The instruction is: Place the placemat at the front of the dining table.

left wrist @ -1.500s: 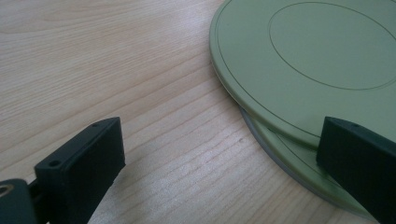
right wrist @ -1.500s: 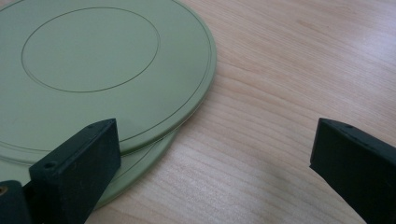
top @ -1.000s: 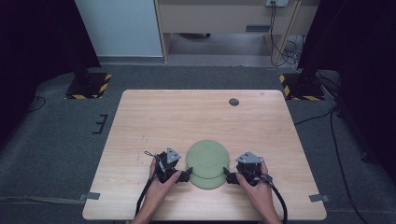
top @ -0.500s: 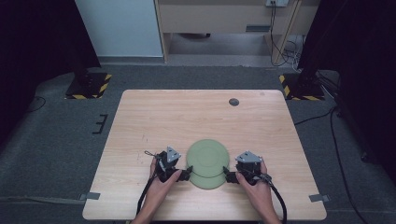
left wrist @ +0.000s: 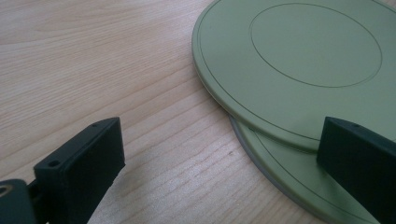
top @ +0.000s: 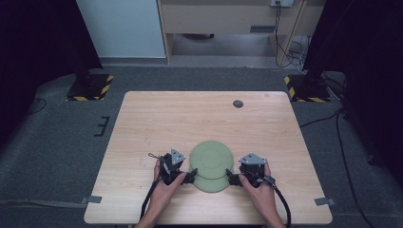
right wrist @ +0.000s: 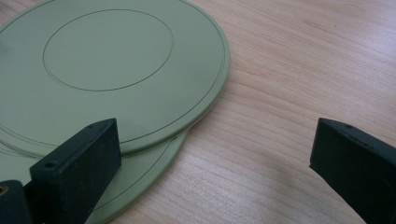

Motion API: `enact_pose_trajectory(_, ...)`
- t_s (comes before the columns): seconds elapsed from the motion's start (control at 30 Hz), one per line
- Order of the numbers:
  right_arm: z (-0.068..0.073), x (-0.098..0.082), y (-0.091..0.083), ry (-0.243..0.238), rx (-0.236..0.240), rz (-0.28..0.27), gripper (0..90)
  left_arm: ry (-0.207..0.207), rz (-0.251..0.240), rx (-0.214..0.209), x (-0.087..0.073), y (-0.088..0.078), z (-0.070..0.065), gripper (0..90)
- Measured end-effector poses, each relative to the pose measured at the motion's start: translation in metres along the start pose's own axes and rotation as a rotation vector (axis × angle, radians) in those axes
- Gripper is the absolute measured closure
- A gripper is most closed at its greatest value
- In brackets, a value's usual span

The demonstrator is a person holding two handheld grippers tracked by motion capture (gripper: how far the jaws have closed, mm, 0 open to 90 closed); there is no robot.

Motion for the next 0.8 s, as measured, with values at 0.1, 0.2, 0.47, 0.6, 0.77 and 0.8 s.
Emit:
enact_pose_trajectory(0.1,0.001,0.0,-0.002,-0.007,0.003,0.004,4.7,0.003,0.002,-0.009,-0.001,-0.002,-0.001,2.3)
enact_pose_trajectory(0.2,0.001,0.001,-0.006,-0.007,0.009,0.004,4.5,0.009,0.009,-0.009,-0.003,-0.004,-0.001,2.1)
enact_pose_trajectory(0.47,-0.017,0.012,-0.018,-0.027,0.027,0.053,6.2,-0.001,0.006,-0.022,-0.004,-0.009,0.0,2.3)
enact_pose_trajectory(0.6,-0.03,0.023,-0.022,-0.062,0.01,0.096,6.1,0.005,0.015,-0.024,-0.004,-0.008,-0.001,2.5)
enact_pose_trajectory(0.77,-0.038,0.053,-0.023,-0.067,0.018,0.122,6.0,-0.007,0.007,-0.009,-0.004,-0.008,0.0,2.9)
enact_pose_trajectory(0.8,-0.038,0.06,-0.023,-0.075,0.013,0.126,5.9,-0.006,0.007,-0.013,-0.004,-0.008,0.0,3.0)
Point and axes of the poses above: each handheld gripper's, and its own axes: y roughly forward along the jaws, x roughly out of its top, z roughly to its left, the point moved 5 cm from there along y, roughly forward along the jaws, and after that the axes turned 11 degrees about y, right-handed, at the moved point
